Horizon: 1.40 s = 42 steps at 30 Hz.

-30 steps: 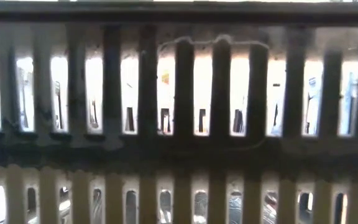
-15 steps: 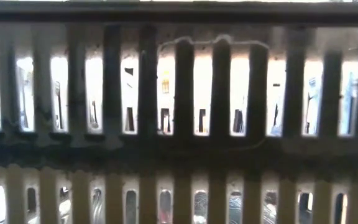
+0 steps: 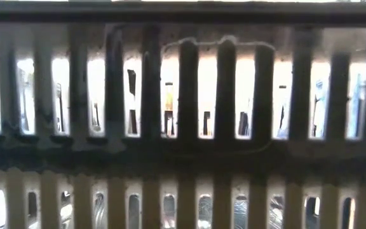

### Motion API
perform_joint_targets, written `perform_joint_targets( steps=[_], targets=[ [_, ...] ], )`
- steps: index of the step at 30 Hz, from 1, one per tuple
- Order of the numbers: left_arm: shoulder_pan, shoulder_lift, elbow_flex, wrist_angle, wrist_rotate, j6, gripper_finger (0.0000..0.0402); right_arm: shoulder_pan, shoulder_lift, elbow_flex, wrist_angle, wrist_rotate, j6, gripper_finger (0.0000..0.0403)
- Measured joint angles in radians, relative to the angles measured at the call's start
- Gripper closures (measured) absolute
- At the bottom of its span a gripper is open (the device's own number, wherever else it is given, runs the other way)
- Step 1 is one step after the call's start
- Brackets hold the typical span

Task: Stack baskets on shelf by color
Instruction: Put the top left red bin on the shelf

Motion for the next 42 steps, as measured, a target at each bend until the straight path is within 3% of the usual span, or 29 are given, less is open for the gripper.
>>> perform_joint_targets(
  steps=[22, 30, 42],
  targets=[
    [0.121, 0.022, 0.0, -0.024, 0.101, 0.081, 0.0401, 0.0, 0.0, 0.0, 0.0, 0.0, 0.0, 0.0316],
    [0.121, 0.022, 0.0, -0.023, 0.085, 0.078, 0.0401, 0.0, 0.0, 0.0, 0.0, 0.0, 0.0, 0.0316],
    [0.121, 0.022, 0.0, -0.022, 0.062, 0.119, 0.0358, 0.0, 0.0, 0.0, 0.0, 0.0, 0.0, 0.0316]
  ],
)
